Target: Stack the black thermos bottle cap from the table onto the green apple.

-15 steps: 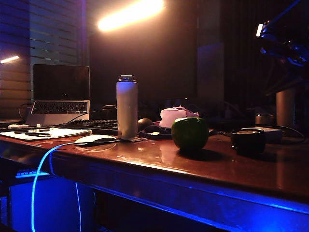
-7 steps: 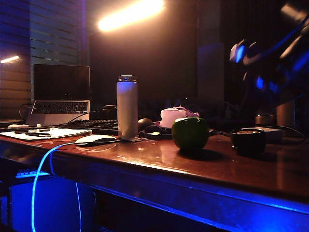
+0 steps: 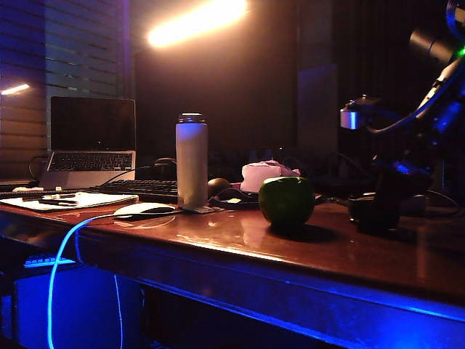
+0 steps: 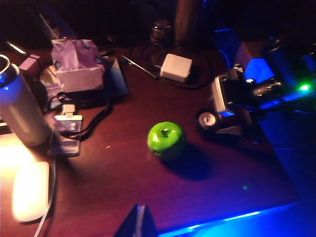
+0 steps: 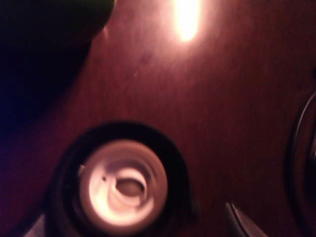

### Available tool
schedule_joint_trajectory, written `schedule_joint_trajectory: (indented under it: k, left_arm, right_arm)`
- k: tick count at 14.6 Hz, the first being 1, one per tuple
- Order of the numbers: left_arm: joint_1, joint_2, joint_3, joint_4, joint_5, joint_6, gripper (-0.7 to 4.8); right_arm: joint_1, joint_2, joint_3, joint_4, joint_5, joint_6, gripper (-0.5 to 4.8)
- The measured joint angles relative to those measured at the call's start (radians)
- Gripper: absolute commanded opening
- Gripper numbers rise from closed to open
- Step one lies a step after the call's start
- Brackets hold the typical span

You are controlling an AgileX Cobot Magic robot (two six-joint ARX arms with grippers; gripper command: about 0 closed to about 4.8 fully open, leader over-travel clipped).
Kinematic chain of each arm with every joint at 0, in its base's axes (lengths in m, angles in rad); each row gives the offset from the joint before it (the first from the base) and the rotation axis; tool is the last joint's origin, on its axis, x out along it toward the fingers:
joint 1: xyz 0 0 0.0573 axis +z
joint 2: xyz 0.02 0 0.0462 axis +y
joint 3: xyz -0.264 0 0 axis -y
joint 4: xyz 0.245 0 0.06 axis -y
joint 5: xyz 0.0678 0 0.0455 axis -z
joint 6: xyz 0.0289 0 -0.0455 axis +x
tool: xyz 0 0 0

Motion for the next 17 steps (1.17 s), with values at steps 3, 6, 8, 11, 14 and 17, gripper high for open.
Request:
schedule_joint_trajectory:
  k: [3, 6, 8, 11, 14, 17]
  left_arm:
    - [0.0, 0.0, 0.0, 0.0, 0.033, 0.0, -0.04]
    - [0.0, 0.0, 0.0, 0.0, 0.034, 0.0, -0.04]
    - [0.0, 0.0, 0.0, 0.0, 0.034, 0.0, -0.04]
    - [0.0, 0.0, 0.0, 0.0, 0.034, 0.0, -0.04]
    - [0.0, 0.0, 0.0, 0.0, 0.034, 0.0, -0.04]
    - [0.0, 0.0, 0.0, 0.0, 0.034, 0.0, -0.04]
  right_arm:
    - [0.0, 0.036, 0.002, 0.056, -0.007, -0.005, 4.79]
    - [0.0, 0.08, 0.011, 0.086, -0.034, -0.006, 4.79]
    - [0.001, 0.105, 0.014, 0.109, -0.057, -0.005, 4.79]
    - [0.006, 0.117, 0.016, 0.119, -0.06, 0.0, 4.12]
    - [0.006, 0.116, 0.017, 0.128, -0.058, 0.018, 3.52]
    - [0.006, 0.116, 0.016, 0.127, -0.058, 0.074, 3.54]
